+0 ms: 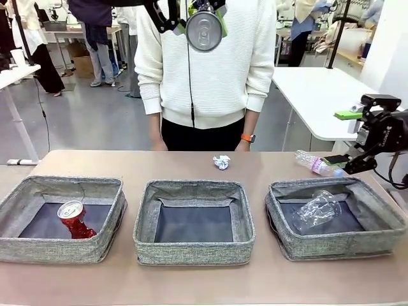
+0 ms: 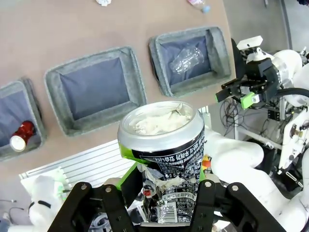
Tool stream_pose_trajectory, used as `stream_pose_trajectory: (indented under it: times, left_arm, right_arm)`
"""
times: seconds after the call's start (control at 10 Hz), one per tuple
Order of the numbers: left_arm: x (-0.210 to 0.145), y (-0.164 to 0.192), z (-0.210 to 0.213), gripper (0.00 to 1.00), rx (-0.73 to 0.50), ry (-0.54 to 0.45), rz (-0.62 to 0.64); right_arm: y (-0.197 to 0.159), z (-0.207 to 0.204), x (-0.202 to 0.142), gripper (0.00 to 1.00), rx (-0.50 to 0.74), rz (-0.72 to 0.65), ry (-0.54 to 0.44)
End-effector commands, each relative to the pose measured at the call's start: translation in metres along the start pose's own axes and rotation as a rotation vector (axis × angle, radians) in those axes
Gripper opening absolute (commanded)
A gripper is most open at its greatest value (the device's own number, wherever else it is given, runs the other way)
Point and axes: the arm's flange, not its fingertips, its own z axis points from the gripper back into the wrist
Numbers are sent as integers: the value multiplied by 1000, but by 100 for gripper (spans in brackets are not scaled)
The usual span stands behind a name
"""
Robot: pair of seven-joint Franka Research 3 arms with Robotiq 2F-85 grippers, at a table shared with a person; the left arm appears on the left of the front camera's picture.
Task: Sort the waste into the appropriate baskets.
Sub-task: Pick up the waste item pointed out by the person.
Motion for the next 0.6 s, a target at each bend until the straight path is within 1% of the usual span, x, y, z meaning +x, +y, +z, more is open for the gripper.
stream_pose_trajectory:
  times: [0.0, 0.5]
  left_arm:
    - [-1, 2, 3, 45, 11, -3, -20]
    - [-1, 2, 3, 45, 11, -3, -20]
  right_arm:
    - [0, -1, -1, 100, -3, 15, 10]
    - [0, -1, -1, 100, -3, 15, 10]
